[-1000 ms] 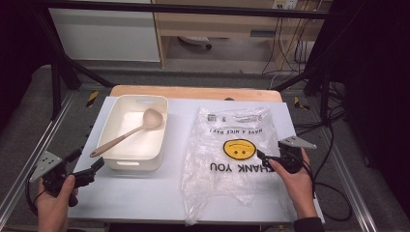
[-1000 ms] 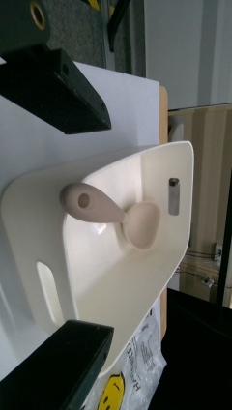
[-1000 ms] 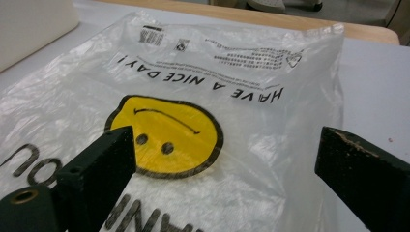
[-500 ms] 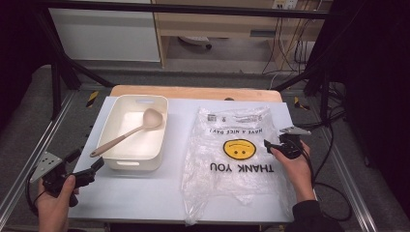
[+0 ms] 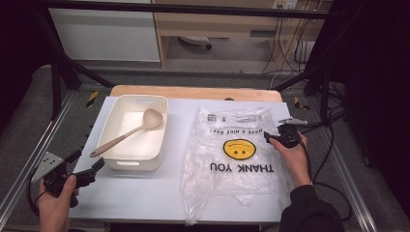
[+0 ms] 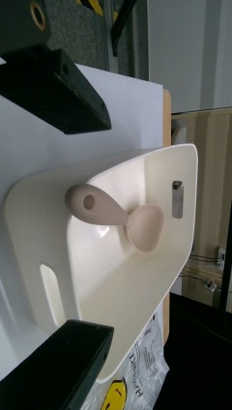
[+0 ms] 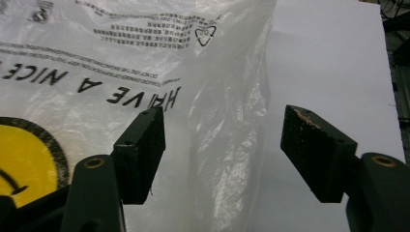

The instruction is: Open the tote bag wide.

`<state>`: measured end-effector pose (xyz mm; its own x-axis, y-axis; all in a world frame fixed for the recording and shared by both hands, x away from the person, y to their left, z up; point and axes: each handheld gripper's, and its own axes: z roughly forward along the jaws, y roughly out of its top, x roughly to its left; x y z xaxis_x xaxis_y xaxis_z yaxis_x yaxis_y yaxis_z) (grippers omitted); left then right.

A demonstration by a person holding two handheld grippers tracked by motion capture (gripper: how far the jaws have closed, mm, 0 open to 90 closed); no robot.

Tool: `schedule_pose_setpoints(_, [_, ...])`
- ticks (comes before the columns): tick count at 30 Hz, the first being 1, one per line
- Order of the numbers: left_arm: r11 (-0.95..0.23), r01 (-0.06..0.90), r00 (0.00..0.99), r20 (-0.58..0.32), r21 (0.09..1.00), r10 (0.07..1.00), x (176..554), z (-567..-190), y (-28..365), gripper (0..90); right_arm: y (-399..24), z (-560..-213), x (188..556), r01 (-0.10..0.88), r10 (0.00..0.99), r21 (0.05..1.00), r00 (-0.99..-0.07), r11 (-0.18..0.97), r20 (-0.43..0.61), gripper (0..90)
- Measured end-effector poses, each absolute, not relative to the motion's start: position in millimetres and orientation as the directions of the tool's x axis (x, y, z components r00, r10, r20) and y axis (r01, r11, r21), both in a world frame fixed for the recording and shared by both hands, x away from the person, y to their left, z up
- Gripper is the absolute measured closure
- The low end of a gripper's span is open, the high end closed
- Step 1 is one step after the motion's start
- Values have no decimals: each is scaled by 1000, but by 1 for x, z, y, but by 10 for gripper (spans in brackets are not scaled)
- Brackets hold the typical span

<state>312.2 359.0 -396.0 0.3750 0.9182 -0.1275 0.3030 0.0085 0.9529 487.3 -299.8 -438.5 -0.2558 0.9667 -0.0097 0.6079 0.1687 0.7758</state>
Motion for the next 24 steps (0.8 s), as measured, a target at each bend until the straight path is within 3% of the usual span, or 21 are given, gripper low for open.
schedule_pose_setpoints(6, [6, 306, 373, -126, 952, 919, 313, -397, 359, 50, -303, -439, 510, 631, 971, 759, -239, 160, -6, 400])
schedule_pose_setpoints(16, [5, 313, 377, -129, 950, 917, 314, -397, 359, 50, -296, -445, 522, 663, 958, 731, -283, 162, 44, 881])
schedule_pose_setpoints(24, [6, 306, 382, -128, 952, 915, 313, -396, 357, 53, -290, -441, 517, 636, 963, 769, -241, 65, 118, 900])
